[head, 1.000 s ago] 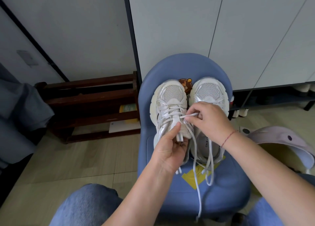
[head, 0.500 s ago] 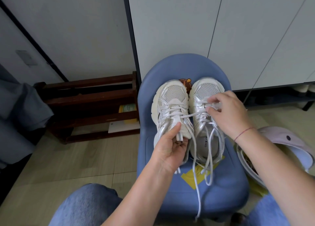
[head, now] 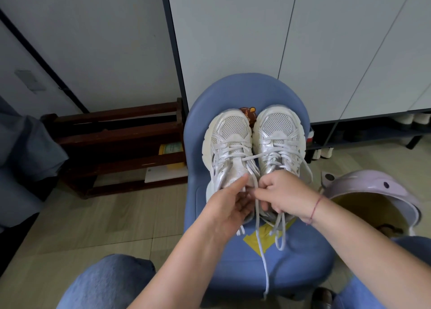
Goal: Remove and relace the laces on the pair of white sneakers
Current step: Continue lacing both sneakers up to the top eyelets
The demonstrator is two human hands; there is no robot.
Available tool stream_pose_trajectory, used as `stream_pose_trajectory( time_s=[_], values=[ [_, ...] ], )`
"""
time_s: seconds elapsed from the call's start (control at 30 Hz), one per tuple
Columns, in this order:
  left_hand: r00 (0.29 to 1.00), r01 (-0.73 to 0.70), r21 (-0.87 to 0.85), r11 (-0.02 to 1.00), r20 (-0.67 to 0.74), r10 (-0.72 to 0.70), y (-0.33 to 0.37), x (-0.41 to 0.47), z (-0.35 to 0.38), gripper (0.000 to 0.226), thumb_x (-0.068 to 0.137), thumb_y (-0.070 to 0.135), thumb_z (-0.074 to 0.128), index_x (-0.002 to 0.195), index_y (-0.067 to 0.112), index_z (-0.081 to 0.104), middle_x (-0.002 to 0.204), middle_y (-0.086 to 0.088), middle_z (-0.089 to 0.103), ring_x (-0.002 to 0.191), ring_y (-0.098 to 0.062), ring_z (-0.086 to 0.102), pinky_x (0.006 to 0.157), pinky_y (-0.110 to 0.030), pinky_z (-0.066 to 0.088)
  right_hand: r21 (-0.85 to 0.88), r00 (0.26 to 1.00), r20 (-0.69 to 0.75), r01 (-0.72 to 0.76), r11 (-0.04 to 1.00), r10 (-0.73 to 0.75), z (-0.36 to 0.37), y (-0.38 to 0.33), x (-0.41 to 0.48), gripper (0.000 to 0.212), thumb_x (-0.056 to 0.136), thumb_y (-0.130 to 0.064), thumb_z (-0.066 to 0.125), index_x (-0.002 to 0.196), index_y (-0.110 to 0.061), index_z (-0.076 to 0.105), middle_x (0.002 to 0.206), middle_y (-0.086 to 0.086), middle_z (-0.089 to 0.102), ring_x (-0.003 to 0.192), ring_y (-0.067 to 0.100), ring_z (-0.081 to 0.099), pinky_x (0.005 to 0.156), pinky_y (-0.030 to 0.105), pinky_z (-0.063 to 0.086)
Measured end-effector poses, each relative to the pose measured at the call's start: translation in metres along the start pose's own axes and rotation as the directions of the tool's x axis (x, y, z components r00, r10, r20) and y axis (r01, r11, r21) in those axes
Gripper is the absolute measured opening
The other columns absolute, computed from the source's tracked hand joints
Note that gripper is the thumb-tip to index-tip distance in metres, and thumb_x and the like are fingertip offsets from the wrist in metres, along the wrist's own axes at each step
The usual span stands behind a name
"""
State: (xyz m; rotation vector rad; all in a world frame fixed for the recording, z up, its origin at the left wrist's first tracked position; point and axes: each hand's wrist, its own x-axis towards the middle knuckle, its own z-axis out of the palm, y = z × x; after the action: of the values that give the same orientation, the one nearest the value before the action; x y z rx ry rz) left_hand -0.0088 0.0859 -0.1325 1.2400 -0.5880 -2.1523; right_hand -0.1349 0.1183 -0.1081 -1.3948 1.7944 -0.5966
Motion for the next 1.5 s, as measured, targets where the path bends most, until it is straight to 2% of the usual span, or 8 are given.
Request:
stream_pose_trajectory(
  time_s=[0.2, 0.37, 0.5, 0.73, 0.87, 1.07, 1.3, 1.5],
  values=[
    [0.982, -0.082, 0.367, 0.927, 0.191, 0.012, -0.002, -0.019, -0.006, 0.037, 0.101, 0.041, 0.047, 0.091, 0.01, 0.065, 0.062, 0.0, 0.059, 0.053, -0.013, 0.056, 0.072, -0.03, 0.054, 0.616, 0.997, -0.003, -0.062, 0.785, 0.081, -0.021, 0.0, 0.001, 0.02, 0.089, -0.007, 0.06, 0.069, -0.006, 0.06, 0.054, 0.004, 0.057, 0.035, 0.004, 0.043, 0.036, 0.014, 0.034],
    [0.937, -0.349, 0.545, 0.762, 0.178, 0.302, 0.005, -0.029, -0.013, 0.029, 0.105, 0.022, 0.046, 0.083, 0.011, 0.063, 0.048, 0.009, 0.03, 0.043, -0.007, 0.025, 0.05, -0.023, 0.029, 0.325, 0.941, -0.324, 0.206, 0.923, -0.096, -0.032, 0.005, 0.003, 0.014, 0.087, -0.005, 0.064, 0.088, -0.018, 0.067, 0.082, 0.001, 0.066, 0.044, 0.003, 0.049, 0.047, 0.018, 0.041],
    [0.874, -0.472, 0.614, 0.633, 0.229, 0.429, 0.01, -0.031, -0.012, 0.03, 0.102, 0.022, 0.052, 0.075, 0.017, 0.065, 0.049, 0.008, 0.032, 0.049, -0.011, 0.024, 0.052, -0.029, 0.023, 0.181, 0.92, 0.031, 0.379, 0.907, -0.391, -0.017, -0.011, -0.013, 0.022, 0.092, -0.009, 0.059, 0.111, -0.019, 0.064, 0.098, -0.01, 0.069, 0.055, 0.001, 0.054, 0.057, 0.018, 0.047],
    [0.872, -0.469, 0.594, 0.654, 0.194, 0.449, 0.023, -0.03, -0.022, 0.03, 0.102, 0.026, 0.051, 0.08, 0.016, 0.069, 0.048, 0.014, 0.032, 0.047, -0.007, 0.028, 0.051, -0.021, 0.028, 0.191, 0.904, -0.393, 0.259, 0.947, -0.168, -0.049, 0.011, 0.01, 0.012, 0.091, -0.019, 0.061, 0.084, -0.013, 0.069, 0.062, -0.01, 0.061, 0.048, 0.0, 0.049, 0.052, 0.018, 0.043],
    [0.856, -0.485, 0.612, 0.625, 0.186, 0.482, 0.026, -0.029, -0.025, 0.03, 0.102, 0.025, 0.052, 0.081, 0.015, 0.069, 0.046, 0.013, 0.031, 0.044, -0.006, 0.026, 0.047, -0.017, 0.026, 0.138, 0.803, -0.59, 0.198, 0.97, -0.08, -0.05, 0.017, 0.014, 0.012, 0.091, -0.012, 0.058, 0.089, -0.018, 0.068, 0.089, -0.01, 0.066, 0.067, -0.001, 0.06, 0.069, 0.023, 0.047],
    [0.83, -0.522, 0.649, 0.554, 0.237, 0.504, 0.021, -0.028, -0.018, 0.03, 0.1, 0.025, 0.056, 0.088, 0.003, 0.072, 0.047, 0.014, 0.032, 0.043, -0.003, 0.026, 0.045, -0.015, 0.024, -0.116, 0.847, -0.136, 0.501, 0.857, -0.514, -0.012, -0.018, -0.011, 0.017, 0.088, -0.013, 0.064, 0.102, -0.021, 0.069, 0.077, -0.024, 0.065, 0.063, -0.001, 0.057, 0.063, 0.012, 0.043],
    [0.841, -0.497, 0.617, 0.61, 0.171, 0.513, 0.029, -0.025, -0.023, 0.029, 0.102, 0.025, 0.052, 0.083, 0.016, 0.071, 0.046, 0.014, 0.031, 0.044, -0.004, 0.026, 0.046, -0.016, 0.025, -0.2, 0.711, -0.669, 0.106, 0.974, -0.215, -0.063, 0.009, 0.009, 0.007, 0.087, -0.017, 0.065, 0.083, -0.013, 0.069, 0.079, -0.006, 0.063, 0.067, 0.001, 0.055, 0.064, 0.015, 0.038],
    [0.817, -0.521, 0.666, 0.534, 0.208, 0.538, 0.022, -0.021, -0.017, 0.027, 0.101, 0.022, 0.054, 0.083, 0.012, 0.072, 0.045, 0.013, 0.039, 0.043, -0.002, 0.032, 0.048, -0.014, 0.03, -0.288, 0.827, -0.295, 0.4, 0.87, -0.479, -0.029, -0.009, -0.004, 0.031, 0.088, -0.01, 0.062, 0.117, -0.021, 0.063, 0.096, -0.028, 0.058, 0.075, -0.012, 0.052, 0.074, 0.001, 0.032]
  ],
)
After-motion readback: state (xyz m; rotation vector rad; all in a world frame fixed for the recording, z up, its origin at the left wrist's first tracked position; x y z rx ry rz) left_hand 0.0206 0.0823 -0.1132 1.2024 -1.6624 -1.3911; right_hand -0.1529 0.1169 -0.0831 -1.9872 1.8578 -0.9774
